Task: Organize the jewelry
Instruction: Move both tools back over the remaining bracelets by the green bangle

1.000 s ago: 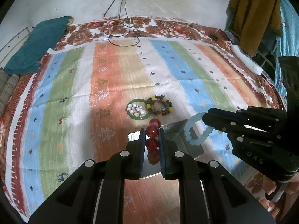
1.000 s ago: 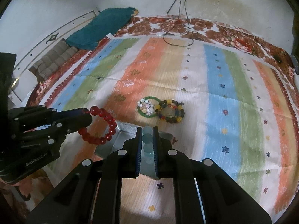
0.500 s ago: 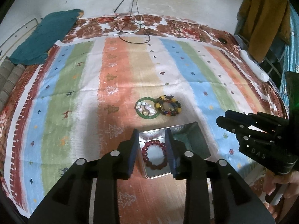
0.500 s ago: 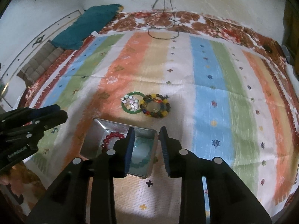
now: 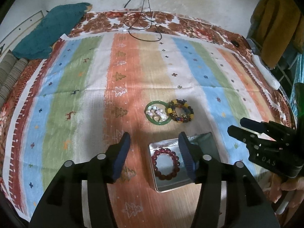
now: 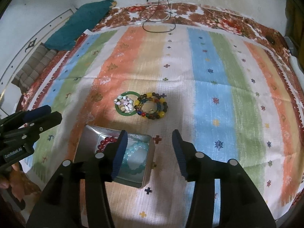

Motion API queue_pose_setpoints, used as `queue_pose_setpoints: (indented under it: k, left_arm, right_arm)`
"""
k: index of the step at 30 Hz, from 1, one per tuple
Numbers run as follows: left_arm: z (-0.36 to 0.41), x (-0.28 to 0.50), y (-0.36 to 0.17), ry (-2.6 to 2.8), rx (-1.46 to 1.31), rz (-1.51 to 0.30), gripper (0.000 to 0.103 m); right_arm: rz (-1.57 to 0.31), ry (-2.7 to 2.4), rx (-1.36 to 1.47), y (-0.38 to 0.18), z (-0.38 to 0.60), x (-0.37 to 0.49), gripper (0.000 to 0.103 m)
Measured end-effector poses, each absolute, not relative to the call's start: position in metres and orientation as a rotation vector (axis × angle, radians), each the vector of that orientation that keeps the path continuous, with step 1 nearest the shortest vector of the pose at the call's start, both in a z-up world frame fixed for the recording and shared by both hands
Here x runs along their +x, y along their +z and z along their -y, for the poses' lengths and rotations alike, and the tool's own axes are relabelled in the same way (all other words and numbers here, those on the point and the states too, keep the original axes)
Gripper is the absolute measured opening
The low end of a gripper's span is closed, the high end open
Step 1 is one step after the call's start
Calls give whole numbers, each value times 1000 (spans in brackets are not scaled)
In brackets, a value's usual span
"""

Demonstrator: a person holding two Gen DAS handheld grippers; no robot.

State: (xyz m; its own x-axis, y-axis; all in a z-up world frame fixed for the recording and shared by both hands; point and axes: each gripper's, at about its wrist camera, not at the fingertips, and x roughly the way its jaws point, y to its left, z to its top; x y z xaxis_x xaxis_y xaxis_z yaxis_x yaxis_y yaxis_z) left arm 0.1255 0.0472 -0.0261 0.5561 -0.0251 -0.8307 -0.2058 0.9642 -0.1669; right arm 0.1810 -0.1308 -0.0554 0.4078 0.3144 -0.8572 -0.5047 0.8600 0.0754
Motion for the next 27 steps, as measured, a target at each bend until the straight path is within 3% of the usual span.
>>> queue_pose_setpoints:
  k: [9,27]
  left_arm:
    - [-57,157,-43,137,-237,-1037,62]
    - [-71,210,-79,137,-210,-1143,62]
  right_arm:
    - [-1054,482,-249,-66,120,205,57]
    - [-1150,490,-268,-96,94,247,58]
